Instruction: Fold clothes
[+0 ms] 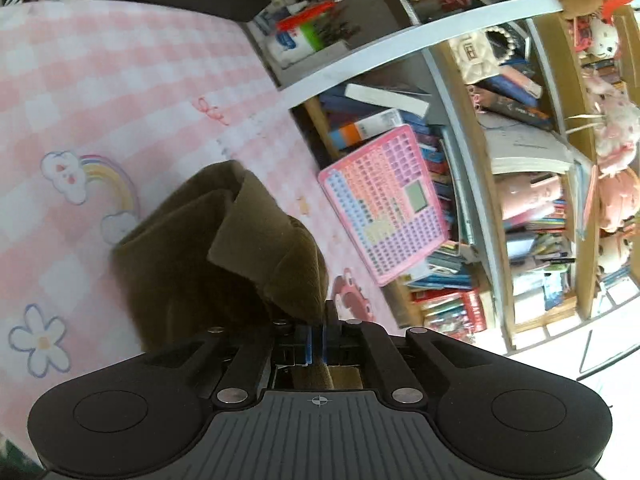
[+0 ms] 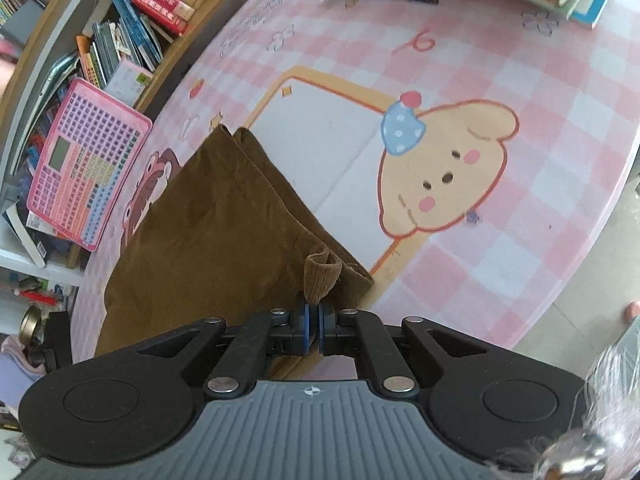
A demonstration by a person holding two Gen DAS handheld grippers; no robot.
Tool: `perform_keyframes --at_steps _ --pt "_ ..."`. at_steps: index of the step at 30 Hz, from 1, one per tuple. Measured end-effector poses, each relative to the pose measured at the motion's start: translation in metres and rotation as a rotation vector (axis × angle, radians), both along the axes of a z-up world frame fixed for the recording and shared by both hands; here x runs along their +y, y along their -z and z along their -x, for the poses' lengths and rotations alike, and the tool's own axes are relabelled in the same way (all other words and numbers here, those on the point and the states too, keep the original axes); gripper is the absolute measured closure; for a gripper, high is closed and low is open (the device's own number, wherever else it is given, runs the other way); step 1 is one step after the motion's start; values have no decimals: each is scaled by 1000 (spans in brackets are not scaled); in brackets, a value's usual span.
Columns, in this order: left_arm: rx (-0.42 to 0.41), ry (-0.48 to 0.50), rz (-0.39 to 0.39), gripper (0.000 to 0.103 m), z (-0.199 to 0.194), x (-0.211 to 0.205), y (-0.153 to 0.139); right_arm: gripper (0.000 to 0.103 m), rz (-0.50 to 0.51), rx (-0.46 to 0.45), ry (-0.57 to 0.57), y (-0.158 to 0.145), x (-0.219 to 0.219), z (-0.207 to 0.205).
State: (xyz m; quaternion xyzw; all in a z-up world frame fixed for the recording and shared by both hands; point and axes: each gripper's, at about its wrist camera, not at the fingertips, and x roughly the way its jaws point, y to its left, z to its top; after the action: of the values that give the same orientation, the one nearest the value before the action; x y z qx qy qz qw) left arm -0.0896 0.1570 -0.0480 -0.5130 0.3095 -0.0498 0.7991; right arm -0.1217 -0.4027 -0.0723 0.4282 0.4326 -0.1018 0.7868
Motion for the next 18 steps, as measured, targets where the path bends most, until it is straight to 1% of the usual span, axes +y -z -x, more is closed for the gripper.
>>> perform_keyframes --at_steps 2,3,4,6,7,9,11,12,14,16,18 --pt "132 -17 -18 100 0 4 25 99 14 -6 -3 -1 1 -1" --pt "182 -22 -20 100 1 5 35 99 21 -6 -7 -2 2 -2" --pt "202 -24 -19 98 4 7 41 98 27 -5 -11 -2 2 -3" --pt "208 -31 -6 96 9 10 46 97 42 3 -15 -1 3 -3" --pt "207 -33 -2 93 10 10 47 97 46 5 -15 0 4 -3" --pt "208 -27 -14 91 10 9 46 96 57 6 -17 -1 5 -3" --pt "205 -23 -27 82 12 9 43 94 77 8 -19 -4 7 -4" --pt "202 -28 -29 81 14 9 42 92 89 10 -18 -7 8 -3" --pt "198 -42 -31 71 16 11 41 88 114 10 -9 -12 9 -2" --pt "205 -58 -34 66 19 15 40 80 152 7 8 -17 10 0" --pt "215 -74 -39 64 21 20 40 77 194 2 28 -23 12 3"
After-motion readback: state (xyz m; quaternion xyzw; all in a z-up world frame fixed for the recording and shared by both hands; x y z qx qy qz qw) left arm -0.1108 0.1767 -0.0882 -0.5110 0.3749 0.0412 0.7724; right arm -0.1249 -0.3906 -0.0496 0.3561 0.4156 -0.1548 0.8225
